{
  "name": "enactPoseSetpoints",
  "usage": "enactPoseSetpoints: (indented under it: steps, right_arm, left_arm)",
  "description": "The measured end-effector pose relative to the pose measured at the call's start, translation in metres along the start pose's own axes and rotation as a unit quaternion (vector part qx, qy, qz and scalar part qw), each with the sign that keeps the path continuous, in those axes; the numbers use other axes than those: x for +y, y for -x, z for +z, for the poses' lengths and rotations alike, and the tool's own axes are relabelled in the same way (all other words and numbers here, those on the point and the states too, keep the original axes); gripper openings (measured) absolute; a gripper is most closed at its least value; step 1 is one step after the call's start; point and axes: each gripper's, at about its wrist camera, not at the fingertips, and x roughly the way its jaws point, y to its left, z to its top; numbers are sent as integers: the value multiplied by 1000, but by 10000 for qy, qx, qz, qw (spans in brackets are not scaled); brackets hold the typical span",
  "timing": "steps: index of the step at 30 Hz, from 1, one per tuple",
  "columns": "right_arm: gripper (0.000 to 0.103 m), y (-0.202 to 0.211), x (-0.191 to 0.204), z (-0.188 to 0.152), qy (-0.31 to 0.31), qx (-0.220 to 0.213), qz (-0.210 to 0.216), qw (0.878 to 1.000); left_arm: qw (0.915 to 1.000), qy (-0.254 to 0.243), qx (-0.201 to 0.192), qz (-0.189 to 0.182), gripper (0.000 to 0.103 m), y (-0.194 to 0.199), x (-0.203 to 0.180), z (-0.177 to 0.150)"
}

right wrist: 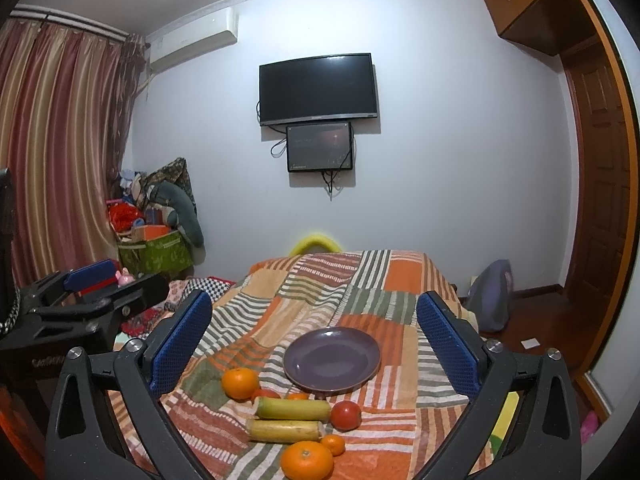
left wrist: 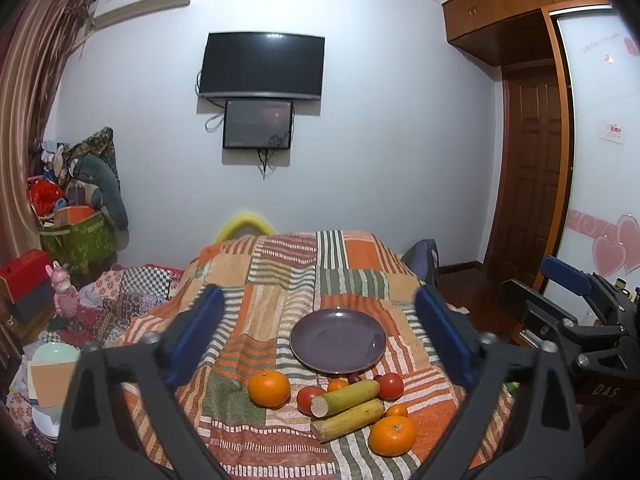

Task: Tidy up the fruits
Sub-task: 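Grasp the large orange with the left tool while the right tool grasps the red tomato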

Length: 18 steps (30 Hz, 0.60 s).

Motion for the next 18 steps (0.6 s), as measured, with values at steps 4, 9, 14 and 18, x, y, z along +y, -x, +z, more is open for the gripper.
enactPoseSetpoints:
  steps: [4, 9, 14, 18]
  right_arm:
    - [83, -12, -4, -6, -37, 207, 12, 9998]
    - [70, -33, -16, -19, -43, 533, -101, 9985]
    - [66, -59, -33, -37, 73, 1032, -203, 9944]
    - [66, -77, -44, -51, 90, 1484, -211, 9887]
  left_arm:
    - [9997, 69, 250, -32, 81, -14, 7, -4]
    - [9986, 19, 534, 13, 73, -36, 16, -10]
    - [9958, -158, 891, 161, 67, -67, 29, -22]
    - [9919, -275, 1184, 367, 67, -93, 44, -34]
